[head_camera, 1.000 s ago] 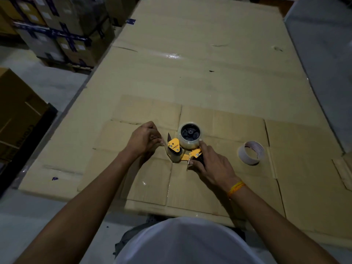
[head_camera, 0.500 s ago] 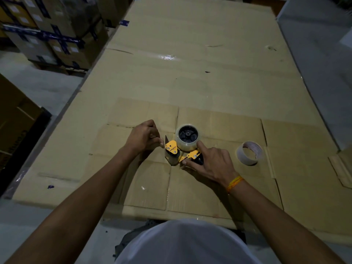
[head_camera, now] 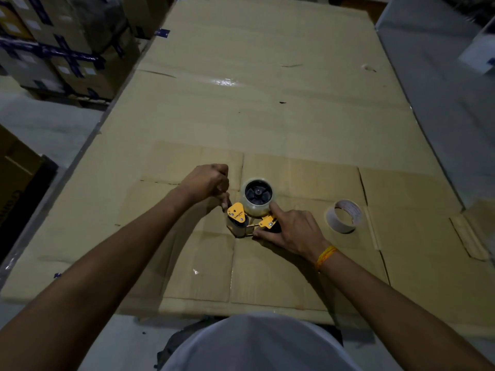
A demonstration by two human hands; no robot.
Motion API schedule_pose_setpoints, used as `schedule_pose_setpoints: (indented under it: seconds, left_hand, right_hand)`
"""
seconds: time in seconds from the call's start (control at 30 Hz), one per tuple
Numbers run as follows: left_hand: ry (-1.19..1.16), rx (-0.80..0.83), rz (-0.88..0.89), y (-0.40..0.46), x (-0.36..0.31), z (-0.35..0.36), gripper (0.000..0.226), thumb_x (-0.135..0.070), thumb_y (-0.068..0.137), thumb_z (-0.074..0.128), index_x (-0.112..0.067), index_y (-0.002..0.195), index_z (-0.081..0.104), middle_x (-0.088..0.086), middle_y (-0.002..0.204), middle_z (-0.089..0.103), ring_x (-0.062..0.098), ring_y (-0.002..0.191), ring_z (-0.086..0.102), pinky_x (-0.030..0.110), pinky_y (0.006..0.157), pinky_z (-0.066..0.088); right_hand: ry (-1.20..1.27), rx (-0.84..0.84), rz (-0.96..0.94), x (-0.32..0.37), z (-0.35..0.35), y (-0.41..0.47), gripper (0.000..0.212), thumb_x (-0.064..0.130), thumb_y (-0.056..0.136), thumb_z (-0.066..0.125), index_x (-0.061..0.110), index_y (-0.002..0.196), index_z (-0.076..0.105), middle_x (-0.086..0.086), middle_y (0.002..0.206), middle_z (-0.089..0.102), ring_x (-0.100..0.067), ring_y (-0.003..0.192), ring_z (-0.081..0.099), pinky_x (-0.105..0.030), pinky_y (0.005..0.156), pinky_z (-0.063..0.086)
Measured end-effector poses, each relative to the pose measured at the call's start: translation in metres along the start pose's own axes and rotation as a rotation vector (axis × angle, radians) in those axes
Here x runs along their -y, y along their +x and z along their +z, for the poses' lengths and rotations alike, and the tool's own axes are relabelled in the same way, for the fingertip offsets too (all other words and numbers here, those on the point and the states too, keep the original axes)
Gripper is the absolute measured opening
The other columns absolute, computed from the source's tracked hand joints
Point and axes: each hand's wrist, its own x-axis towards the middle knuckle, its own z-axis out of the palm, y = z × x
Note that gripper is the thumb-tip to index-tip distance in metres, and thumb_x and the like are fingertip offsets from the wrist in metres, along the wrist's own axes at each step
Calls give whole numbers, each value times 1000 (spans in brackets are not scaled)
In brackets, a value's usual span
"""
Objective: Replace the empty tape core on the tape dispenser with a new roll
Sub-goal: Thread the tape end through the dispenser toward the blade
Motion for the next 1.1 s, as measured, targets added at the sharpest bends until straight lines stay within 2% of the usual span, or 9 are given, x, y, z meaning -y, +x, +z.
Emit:
schedule_pose_setpoints:
  seconds: [0.17,0.3,0.43,0.57,0.7,0.83,0.97,1.03,1.1]
  left_hand:
    - [99,31,122,14,-4,-4,8,-20,88,84,-11,88,83,8,99,70,27,80,70,37,64,55]
    - [195,109,213,14,-2,-5,19,-29,94,78,-11,99,81,8,102,68,25,91,69,40,71,58]
    - [234,118,317,10,2,-5,20,-24,96,76,-5,98,78,13,95,69,32,88,69,42,69,57]
    - [386,259,419,9,4,-5,29,-24,111,52,-9,128,69,10,117,69,28,108,67,43,90,59]
    - [410,276,500,12,11,-8,28,-22,112,50,-13,135,64,7,121,67,27,111,66,42,95,58]
    - [345,255,435,15,12,-9,24,-28,110,55,-13,122,70,8,110,68,28,103,67,43,83,59]
    - [281,262,287,8,20,-3,25,-26,109,58,-14,128,68,6,117,67,24,106,66,38,88,59]
    - [204,189,171,2,25,4,24,-26,109,60,-12,125,70,7,117,69,23,102,68,37,87,59]
    - [57,64,28,-5,29,11,21,-23,106,67,-7,117,75,11,112,72,28,94,71,37,79,57]
  right_hand:
    - [-47,-36,-21,1,-1,0,83,87,90,51,19,138,53,0,71,73,-18,58,67,-28,55,29]
    - [5,-15,-3,3,3,0,87,88,90,47,19,144,48,0,80,75,-20,66,70,-28,60,32]
    - [0,-23,6,5,4,0,85,88,91,46,20,143,46,0,82,76,-20,67,70,-29,59,32]
    - [7,-29,10,5,8,-1,85,87,91,47,19,143,47,0,82,77,-20,66,70,-28,59,33]
    - [30,-28,19,5,8,0,84,86,92,46,20,144,44,-2,84,77,-22,67,70,-28,59,36]
    - [48,-5,56,6,7,0,86,86,92,46,20,148,42,-1,90,78,-20,72,71,-28,61,40]
    - [91,20,153,16,6,-2,81,88,91,47,25,141,39,1,94,78,-21,79,74,-33,65,53]
    - [115,36,215,22,7,-3,82,88,91,45,25,142,35,2,95,77,-20,80,73,-35,69,57]
    - [135,51,299,30,8,-3,87,88,91,44,24,148,31,2,95,77,-21,79,72,-36,70,57]
